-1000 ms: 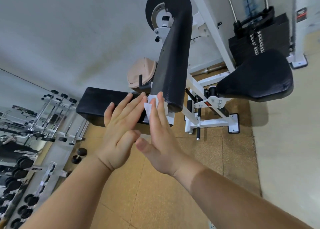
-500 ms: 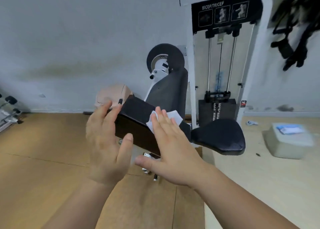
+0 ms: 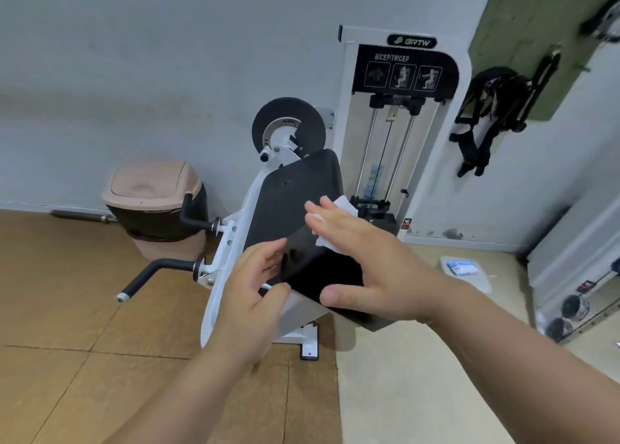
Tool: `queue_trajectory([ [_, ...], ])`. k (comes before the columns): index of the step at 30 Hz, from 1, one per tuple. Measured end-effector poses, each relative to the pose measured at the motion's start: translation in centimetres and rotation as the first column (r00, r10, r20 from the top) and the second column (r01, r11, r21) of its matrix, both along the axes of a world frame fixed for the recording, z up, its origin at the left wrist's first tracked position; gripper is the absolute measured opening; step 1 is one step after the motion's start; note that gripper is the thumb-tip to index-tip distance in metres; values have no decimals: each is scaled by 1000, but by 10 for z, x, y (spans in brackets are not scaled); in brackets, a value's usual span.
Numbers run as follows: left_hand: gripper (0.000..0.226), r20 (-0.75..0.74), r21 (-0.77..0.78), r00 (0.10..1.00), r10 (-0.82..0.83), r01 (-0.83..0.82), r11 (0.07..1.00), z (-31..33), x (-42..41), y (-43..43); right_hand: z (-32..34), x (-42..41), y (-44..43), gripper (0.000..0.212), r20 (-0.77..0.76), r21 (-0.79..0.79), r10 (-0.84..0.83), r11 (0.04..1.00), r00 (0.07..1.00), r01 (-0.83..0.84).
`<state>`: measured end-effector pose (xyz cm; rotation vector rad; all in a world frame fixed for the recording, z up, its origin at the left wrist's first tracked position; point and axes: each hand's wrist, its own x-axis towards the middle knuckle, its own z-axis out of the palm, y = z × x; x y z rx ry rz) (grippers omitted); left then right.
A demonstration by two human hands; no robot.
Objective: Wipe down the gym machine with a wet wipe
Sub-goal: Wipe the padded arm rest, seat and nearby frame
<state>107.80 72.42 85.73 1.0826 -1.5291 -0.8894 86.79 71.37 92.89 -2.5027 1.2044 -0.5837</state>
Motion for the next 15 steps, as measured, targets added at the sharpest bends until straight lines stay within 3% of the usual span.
queue_trajectory([
  [5,57,-59,123,998,37,-30,992,0,2,-3,41,12,-30,104,-333,112,44,994,942,-7],
  [9,54,-50,151,997,64,-56,987,3,0,-2,51,22,-31,102,-469,113,48,994,882,6],
  [11,48,-56,139,997,51,-42,989,3,4,-5,40,23,-22,98,-450,22,22,1000,893,-13],
  [15,44,-77,166,997,-26,39,985,4,21,-16,9,21,3,97,-219,-48,-83,996,972,74],
])
